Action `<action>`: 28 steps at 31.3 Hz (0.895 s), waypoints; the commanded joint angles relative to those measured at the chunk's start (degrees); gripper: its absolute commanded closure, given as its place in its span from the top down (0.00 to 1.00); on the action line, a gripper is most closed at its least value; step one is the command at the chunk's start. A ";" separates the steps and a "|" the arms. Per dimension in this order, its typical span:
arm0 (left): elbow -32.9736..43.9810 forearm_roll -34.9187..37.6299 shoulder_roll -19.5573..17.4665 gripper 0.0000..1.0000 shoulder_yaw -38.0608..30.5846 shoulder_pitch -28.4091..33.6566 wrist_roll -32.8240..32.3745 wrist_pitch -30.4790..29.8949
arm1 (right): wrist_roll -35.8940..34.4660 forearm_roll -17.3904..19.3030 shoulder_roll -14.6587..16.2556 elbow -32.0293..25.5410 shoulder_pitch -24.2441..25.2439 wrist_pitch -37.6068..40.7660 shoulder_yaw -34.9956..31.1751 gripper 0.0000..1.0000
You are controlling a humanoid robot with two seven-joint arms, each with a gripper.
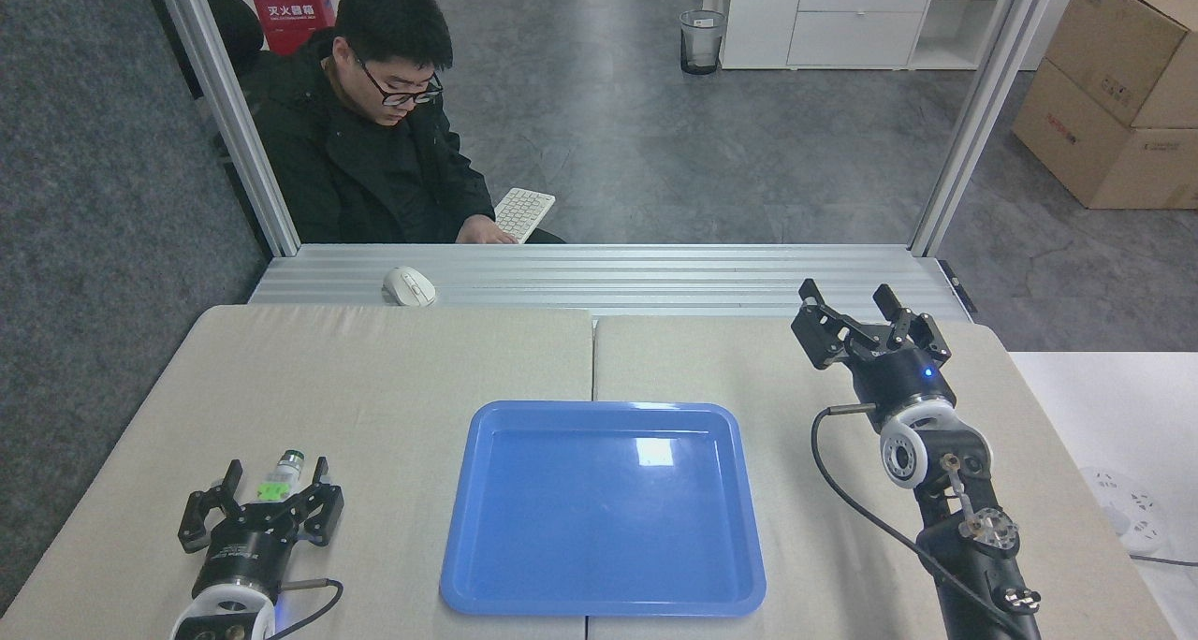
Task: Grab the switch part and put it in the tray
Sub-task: 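Close the left gripper on the switch part, then lift the switch part with the left gripper and carry it over the tray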
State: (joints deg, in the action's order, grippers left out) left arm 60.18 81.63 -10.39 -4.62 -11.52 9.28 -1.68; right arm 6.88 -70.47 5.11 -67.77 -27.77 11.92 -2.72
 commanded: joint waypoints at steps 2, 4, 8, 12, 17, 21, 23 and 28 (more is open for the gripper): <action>-8.85 0.11 -1.30 1.00 0.40 0.18 0.12 -0.34 | -0.02 -0.02 -0.01 0.00 0.00 0.04 -0.01 1.00; -8.94 0.11 -1.30 1.00 0.40 0.18 0.12 -0.34 | -0.02 -0.02 0.08 0.00 0.00 0.04 -0.01 1.00; -9.12 0.37 -1.30 0.97 0.66 0.18 0.12 -0.43 | -0.02 -0.02 0.08 0.00 0.00 0.04 -0.01 1.00; -9.12 0.46 -1.47 0.78 2.15 0.18 0.12 -0.51 | -0.02 0.07 0.08 0.00 0.00 -0.05 -0.01 1.00; -8.51 0.28 -2.17 0.00 2.07 -0.08 0.29 -1.74 | -0.02 0.07 0.08 0.00 0.00 0.04 -0.01 1.00; -6.49 0.11 -2.26 0.00 1.89 -0.69 2.14 -1.74 | -0.02 0.07 0.08 0.00 0.00 0.04 -0.01 1.00; -3.77 -0.24 -2.44 0.00 1.89 -0.87 2.32 -1.92 | -0.02 0.07 0.08 0.00 0.00 0.04 -0.01 1.00; 9.14 -0.68 -2.18 0.00 1.72 -1.05 2.05 -3.06 | -0.02 0.07 0.08 0.00 0.00 -0.05 -0.09 1.00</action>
State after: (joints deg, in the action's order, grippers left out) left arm 56.00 81.52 -12.00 -3.28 -11.99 11.19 -3.50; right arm 6.87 -70.42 5.16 -67.77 -27.77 11.92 -2.73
